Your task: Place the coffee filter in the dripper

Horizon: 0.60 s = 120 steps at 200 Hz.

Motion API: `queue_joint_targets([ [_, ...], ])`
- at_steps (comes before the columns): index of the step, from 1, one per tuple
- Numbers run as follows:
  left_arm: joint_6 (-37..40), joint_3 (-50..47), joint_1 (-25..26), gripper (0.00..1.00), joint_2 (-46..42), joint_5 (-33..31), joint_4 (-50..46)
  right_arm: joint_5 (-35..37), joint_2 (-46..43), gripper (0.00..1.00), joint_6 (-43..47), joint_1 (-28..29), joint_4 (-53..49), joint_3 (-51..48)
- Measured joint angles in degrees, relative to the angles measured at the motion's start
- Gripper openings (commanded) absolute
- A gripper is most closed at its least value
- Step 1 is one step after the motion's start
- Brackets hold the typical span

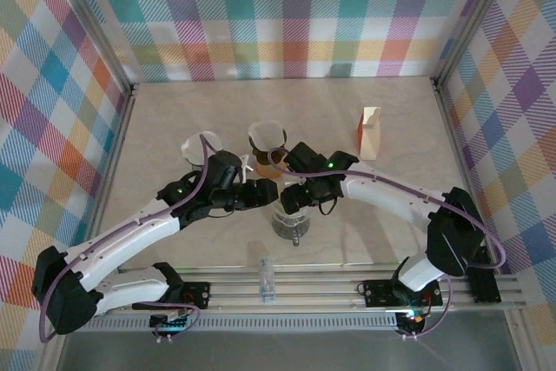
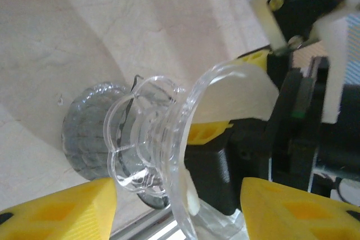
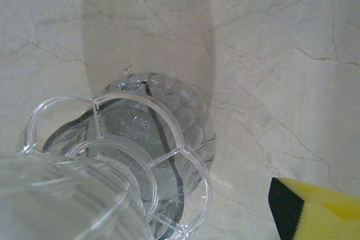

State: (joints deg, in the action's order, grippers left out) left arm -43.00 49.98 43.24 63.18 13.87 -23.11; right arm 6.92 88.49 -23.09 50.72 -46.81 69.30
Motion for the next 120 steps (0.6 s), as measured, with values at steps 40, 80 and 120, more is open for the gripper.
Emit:
queue_joint_targets([
  [40, 0.9, 0.7, -0.4, 0.54, 3.0, -0.3, 0.5, 0.1, 0.0, 0.83, 0.0, 0.0, 0.0, -0.2],
  [80, 2.0, 1.3, -0.4, 0.37, 4.4, -0.6, 0.5, 0.1, -0.1, 0.83, 0.0, 0.0, 0.0, -0.2],
  [120, 1.9, 1.3, -0.4, 0.29, 4.4, 0.1, 0.8, 0.2, -0.1, 0.83, 0.0, 0.0, 0.0, -0.2],
])
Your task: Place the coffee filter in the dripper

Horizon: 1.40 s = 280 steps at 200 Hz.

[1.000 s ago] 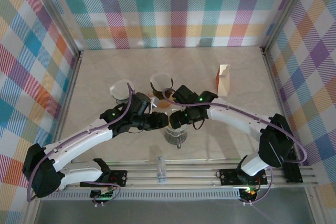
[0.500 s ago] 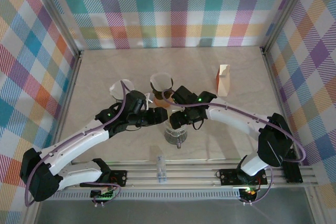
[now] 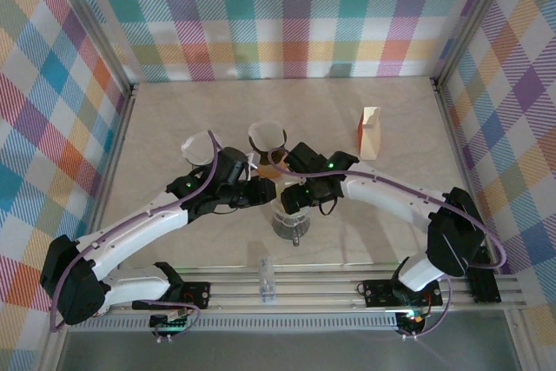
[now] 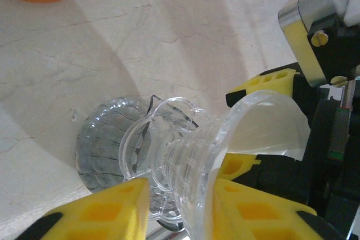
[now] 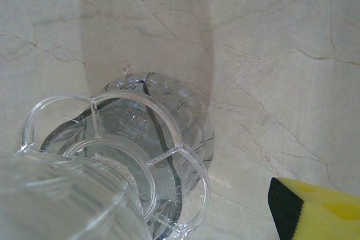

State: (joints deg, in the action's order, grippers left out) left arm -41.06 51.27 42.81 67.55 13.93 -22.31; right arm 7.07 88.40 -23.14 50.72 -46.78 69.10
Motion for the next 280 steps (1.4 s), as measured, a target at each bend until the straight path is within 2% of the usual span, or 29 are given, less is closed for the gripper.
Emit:
queue_joint_targets([
  [34, 0.0, 0.0, 0.0, 0.33, 0.0, 0.2, 0.0, 0.0, 0.0, 0.83, 0.0, 0.0, 0.0, 0.0],
  [93, 0.1, 0.0, 0.0, 0.2, 0.0, 1.7, 0.0, 0.0, -0.1, 0.84, -0.5, 0.0, 0.0, 0.0],
  [131, 0.2, 0.0, 0.0, 0.2, 0.0, 2.1, 0.0, 0.3, -0.4, 0.85, -1.0, 0.0, 0.3, 0.0],
  [187, 0.2, 0.0, 0.0, 0.21, -0.1, 2.1, -0.1, 1.9, -8.4, 0.85, -3.3, 0.1, 1.1, -1.7],
  [235, 0.2, -0.1, 0.0, 0.21, -0.1, 2.0, 0.0, 3.2, -14.3, 0.82, -5.6, 0.2, 1.3, -6.4],
  [280, 0.2, -0.1, 0.0, 0.24, -0.1, 2.0, -0.1, 3.4, -15.2, 0.71, -6.5, 0.3, 2.6, -7.6],
])
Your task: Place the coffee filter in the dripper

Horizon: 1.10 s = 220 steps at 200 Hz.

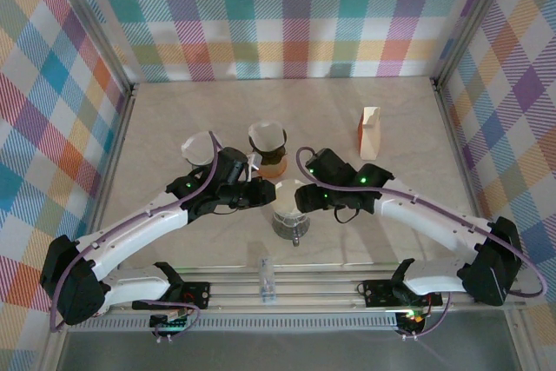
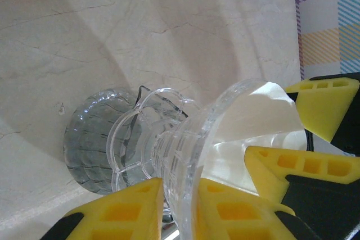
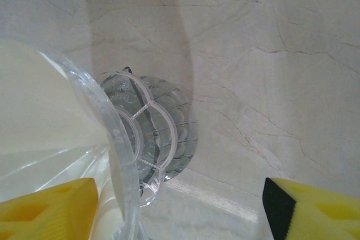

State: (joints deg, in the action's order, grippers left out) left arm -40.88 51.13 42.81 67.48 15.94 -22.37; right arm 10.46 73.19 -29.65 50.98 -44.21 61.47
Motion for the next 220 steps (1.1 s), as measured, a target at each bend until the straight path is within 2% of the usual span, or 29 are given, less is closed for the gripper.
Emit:
queue_joint_targets([
  [42, 0.0, 0.0, 0.0, 0.25, 0.0, -0.1, 0.0, 0.0, 0.0, 0.7, 0.0, 0.0, 1.1, 0.0],
  [101, 0.0, 0.0, 0.0, 0.25, 0.0, -0.1, 0.0, 0.0, 0.0, 0.59, -1.2, 0.2, 1.1, 1.0],
  [118, 0.0, 0.0, 0.0, 0.27, 0.0, -0.1, 0.0, 0.0, 0.0, 0.53, -1.5, 0.4, 1.1, 1.0],
  [147, -0.1, 0.0, 0.0, 0.31, 0.0, -0.1, 0.0, 0.0, 0.0, 0.39, -2.0, 0.9, 1.1, 1.0],
  [165, -0.2, 0.0, 0.0, 0.32, 0.0, -0.1, 0.0, 0.0, 0.0, 0.34, -2.2, 0.9, 1.1, 1.0],
  [220, -0.2, -0.4, 0.0, 0.26, -0.1, -0.1, 0.0, 0.0, 0.2, 0.31, -2.5, 1.1, 1.3, 1.0],
])
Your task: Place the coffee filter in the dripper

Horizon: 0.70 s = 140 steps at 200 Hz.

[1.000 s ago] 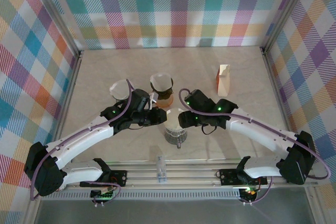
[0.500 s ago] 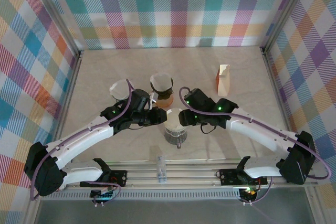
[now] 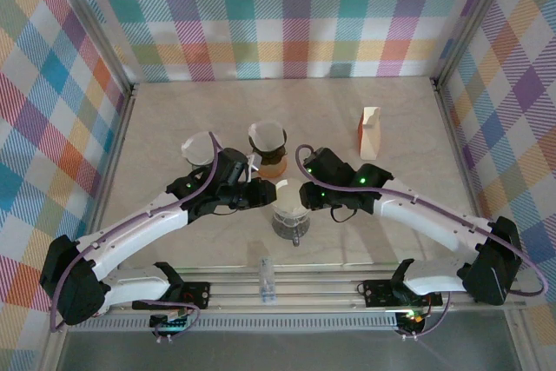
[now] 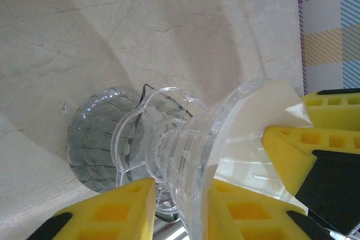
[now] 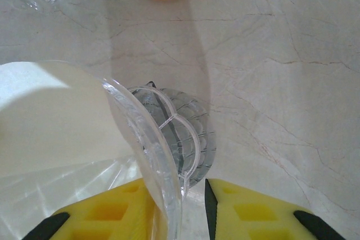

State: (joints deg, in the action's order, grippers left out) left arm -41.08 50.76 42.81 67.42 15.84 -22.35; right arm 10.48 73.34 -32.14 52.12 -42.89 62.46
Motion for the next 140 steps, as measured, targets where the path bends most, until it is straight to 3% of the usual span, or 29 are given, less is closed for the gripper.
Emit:
queue_joint_targets([
  [29, 0.0, 0.0, 0.0, 0.22, 0.0, 0.0, 0.1, 0.0, 0.0, 0.34, 0.0, 0.0, 0.1, 0.0],
  [49, 0.0, 0.0, 0.0, 0.23, 0.0, 0.0, 0.0, 0.0, 0.1, 0.67, 0.2, 0.0, -0.1, 0.0],
  [63, 0.0, 0.0, 0.0, 0.25, 0.0, 0.0, 0.0, 0.0, 0.7, 0.76, 0.4, 0.0, -0.5, 0.4],
  [140, 0.0, -0.1, 0.0, 0.26, 0.0, 0.0, 0.0, -0.6, 9.8, 0.81, 3.0, 0.0, -1.7, 6.0],
])
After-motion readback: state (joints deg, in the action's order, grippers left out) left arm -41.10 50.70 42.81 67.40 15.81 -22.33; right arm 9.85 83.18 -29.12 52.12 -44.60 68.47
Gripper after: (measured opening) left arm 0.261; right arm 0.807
